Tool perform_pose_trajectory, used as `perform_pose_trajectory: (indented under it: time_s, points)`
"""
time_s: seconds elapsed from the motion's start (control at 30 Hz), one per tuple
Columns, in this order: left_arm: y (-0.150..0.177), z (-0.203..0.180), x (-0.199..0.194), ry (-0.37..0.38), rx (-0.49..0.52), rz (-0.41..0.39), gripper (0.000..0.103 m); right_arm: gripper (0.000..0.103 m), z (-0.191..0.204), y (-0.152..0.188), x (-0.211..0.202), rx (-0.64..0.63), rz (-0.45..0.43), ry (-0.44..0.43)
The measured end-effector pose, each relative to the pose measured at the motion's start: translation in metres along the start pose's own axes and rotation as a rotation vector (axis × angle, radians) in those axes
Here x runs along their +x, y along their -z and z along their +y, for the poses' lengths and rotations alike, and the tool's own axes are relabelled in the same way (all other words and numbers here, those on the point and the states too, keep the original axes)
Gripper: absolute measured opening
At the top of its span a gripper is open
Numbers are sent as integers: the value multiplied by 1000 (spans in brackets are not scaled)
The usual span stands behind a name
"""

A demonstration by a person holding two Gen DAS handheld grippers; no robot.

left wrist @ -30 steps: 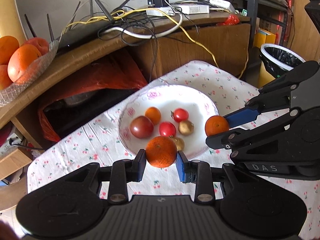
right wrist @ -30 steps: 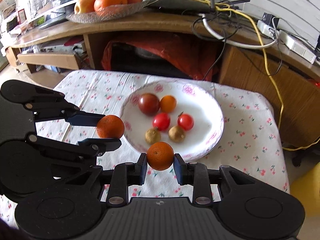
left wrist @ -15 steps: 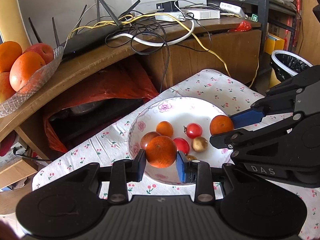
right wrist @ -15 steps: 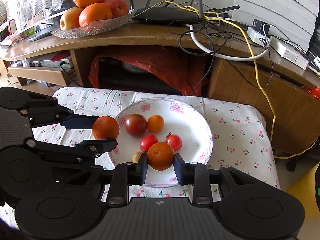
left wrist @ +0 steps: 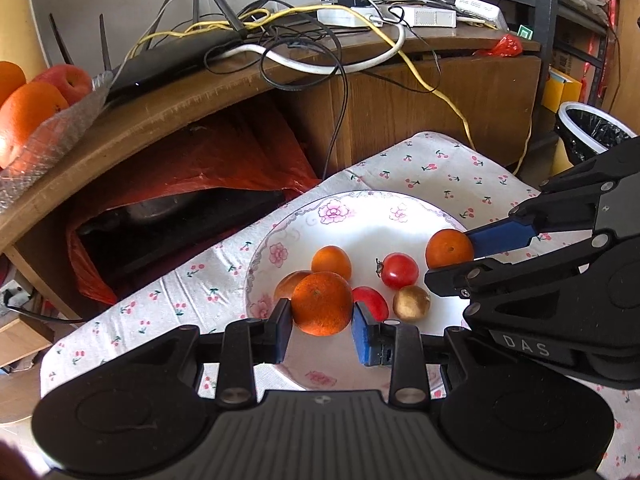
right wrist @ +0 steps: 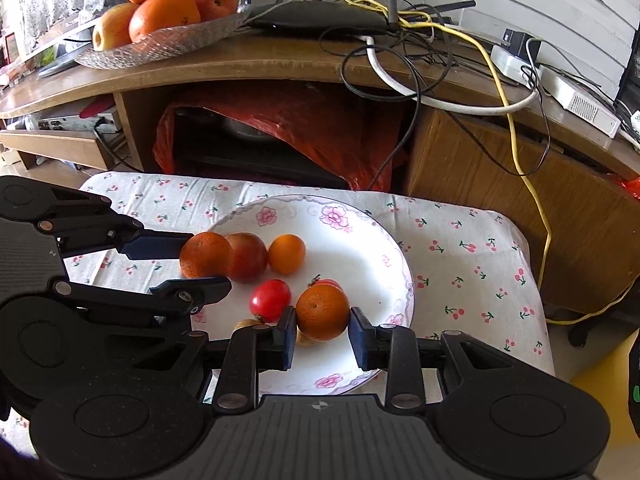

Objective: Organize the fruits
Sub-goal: 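Carry both oranges into the white bowl and open both tools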

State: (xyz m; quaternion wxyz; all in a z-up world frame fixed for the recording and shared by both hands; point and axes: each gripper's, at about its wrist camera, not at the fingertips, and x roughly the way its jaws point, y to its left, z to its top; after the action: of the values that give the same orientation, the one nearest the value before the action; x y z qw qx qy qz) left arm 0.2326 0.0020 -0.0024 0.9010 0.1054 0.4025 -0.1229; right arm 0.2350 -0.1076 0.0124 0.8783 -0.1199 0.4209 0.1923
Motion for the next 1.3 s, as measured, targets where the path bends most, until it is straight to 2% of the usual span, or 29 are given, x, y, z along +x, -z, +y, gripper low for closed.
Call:
perform_pose_trajectory:
  time_s: [0.6, 1.3]
  points:
    - [2, -4, 20, -20, 12, 22, 39, 27, -9, 2, 31, -23, 37, -10]
    - [2, -2, 22, -25, -3, 19, 40, 28, -8, 1, 34, -29, 24, 8]
